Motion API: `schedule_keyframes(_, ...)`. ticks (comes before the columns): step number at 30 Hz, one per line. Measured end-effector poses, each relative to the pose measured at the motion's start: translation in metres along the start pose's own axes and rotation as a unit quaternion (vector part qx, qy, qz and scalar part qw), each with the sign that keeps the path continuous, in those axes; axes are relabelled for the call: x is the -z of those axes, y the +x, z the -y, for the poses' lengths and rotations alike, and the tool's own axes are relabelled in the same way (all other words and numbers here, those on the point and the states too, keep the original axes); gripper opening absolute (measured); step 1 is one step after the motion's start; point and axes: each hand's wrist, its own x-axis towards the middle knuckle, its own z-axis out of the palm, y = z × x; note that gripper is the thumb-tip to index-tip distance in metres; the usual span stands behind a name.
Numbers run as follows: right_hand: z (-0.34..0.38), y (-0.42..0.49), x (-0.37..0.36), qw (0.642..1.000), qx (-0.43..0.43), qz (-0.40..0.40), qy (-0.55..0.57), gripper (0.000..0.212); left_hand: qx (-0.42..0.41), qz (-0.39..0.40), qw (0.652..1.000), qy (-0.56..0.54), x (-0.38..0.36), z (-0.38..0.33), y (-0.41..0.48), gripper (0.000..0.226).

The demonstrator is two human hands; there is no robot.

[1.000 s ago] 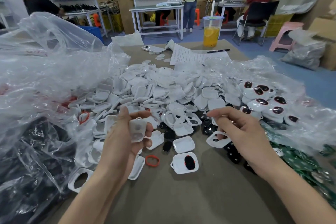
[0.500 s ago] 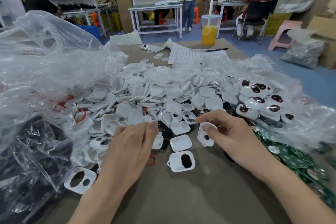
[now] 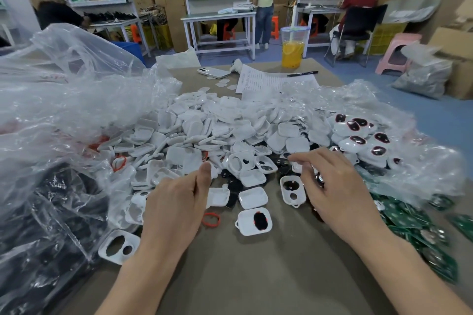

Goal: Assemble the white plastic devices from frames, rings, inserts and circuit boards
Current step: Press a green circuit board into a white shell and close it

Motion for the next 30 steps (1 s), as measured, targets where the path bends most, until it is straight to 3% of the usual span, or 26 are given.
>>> schedule_keyframes(6, 0.013, -0.025, 0.009, 0.993, -0.074, 0.026, -0.091, 0.04, 0.01, 0.009, 1.0, -0.006, -0.003, 0.004, -0.005, 0.053)
schedule_keyframes(12, 0.02, -0.051, 0.013, 0.989, -0.074, 0.021, -0.128, 0.031, 0.019, 0.005, 0.999, -0.042, -0.003, 0.002, -0.013, 0.047)
schedule_keyframes(18, 0.022, -0.053, 0.014, 0.989, -0.057, 0.018, -0.135, 0.029, -0.037, 0.001, 0.998, -0.06, 0.011, 0.003, -0.04, 0.029)
schedule_keyframes(22, 0.025, -0.052, 0.013, 0.991, -0.049, 0.008, -0.123, 0.028, -0.061, -0.062, 0.996, 0.0, 0.028, 0.02, -0.07, 0.017)
schedule_keyframes(26, 0.026, -0.055, 0.012, 0.992, -0.033, 0.002, -0.124, 0.028, -0.046, -0.035, 0.996, 0.074, 0.031, 0.024, -0.078, 0.034)
schedule_keyframes(30, 0.042, -0.058, 0.009, 0.994, 0.004, -0.02, -0.106, 0.021, -0.008, 0.0, 0.996, 0.086, 0.028, 0.017, -0.074, 0.007)
